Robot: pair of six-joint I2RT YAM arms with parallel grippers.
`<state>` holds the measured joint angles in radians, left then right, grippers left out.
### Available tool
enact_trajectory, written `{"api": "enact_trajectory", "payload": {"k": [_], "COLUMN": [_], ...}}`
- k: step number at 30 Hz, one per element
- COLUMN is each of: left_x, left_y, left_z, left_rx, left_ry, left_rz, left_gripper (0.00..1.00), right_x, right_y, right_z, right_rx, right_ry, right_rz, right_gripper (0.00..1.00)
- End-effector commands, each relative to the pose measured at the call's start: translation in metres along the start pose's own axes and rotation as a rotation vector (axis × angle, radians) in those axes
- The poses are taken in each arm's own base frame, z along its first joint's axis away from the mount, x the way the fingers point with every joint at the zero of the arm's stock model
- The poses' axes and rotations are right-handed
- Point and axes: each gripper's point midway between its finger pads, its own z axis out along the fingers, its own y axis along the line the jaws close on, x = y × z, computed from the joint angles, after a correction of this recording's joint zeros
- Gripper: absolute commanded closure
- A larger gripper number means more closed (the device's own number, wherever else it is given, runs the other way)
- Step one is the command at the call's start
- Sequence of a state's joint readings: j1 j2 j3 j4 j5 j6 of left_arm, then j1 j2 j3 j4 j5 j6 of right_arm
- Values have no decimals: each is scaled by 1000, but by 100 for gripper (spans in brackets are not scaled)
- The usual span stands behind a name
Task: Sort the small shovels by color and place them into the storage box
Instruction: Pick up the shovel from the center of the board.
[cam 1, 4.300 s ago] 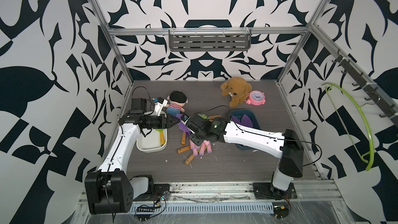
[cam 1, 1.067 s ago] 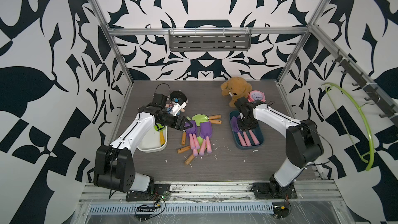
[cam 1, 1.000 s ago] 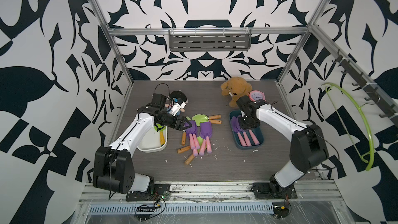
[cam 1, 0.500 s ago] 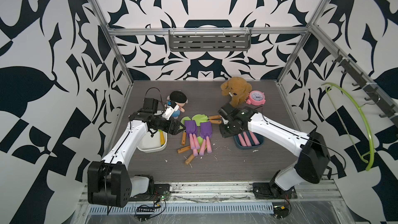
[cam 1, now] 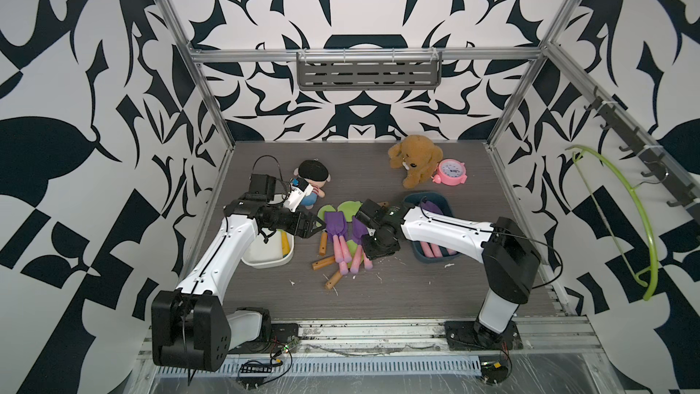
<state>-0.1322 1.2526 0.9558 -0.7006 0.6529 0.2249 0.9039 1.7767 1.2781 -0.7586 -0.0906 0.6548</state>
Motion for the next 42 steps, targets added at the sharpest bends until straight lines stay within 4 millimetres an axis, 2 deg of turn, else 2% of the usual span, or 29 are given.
{"api": "enact_trajectory", "payload": {"k": [1,17,22,25,33,37,40,42], "left_x": [1,3,3,1,-8,-11,-14,-14], "left_y": [-5,-5,-5,-6,-14,-16,-20,-21], "left_z": [-3,-5,-6,-6,-4,-4,-2,1], "left_rx": [21,27,30,40,105,128,143,150], "left_ry": [-21,-32,-37,-41,-67,-75,-75,-66], "left_rz": [-6,-21,-24,-28,-52,-64,-64,-59], "left_gripper": [10,10,10,10,11,11,11,12], "right_x": [-11,-15,-14,-15,-18,-19,-20,-20], "right_y": [16,16,11,6,-6,-10,-32,-55], "right_z": [-7,19,17,9,-26,-46,-62,-74], "right_rx": [-58,-37,-16,-2,-1,5,87,134], "right_ry": [-30,2,-8,-35,-166,-208,-208,-204], "right_rz": [13,-3,-2,0,6,-16,-26,-5], "right_gripper": [64,64,70,78,93,95,95,95]}}
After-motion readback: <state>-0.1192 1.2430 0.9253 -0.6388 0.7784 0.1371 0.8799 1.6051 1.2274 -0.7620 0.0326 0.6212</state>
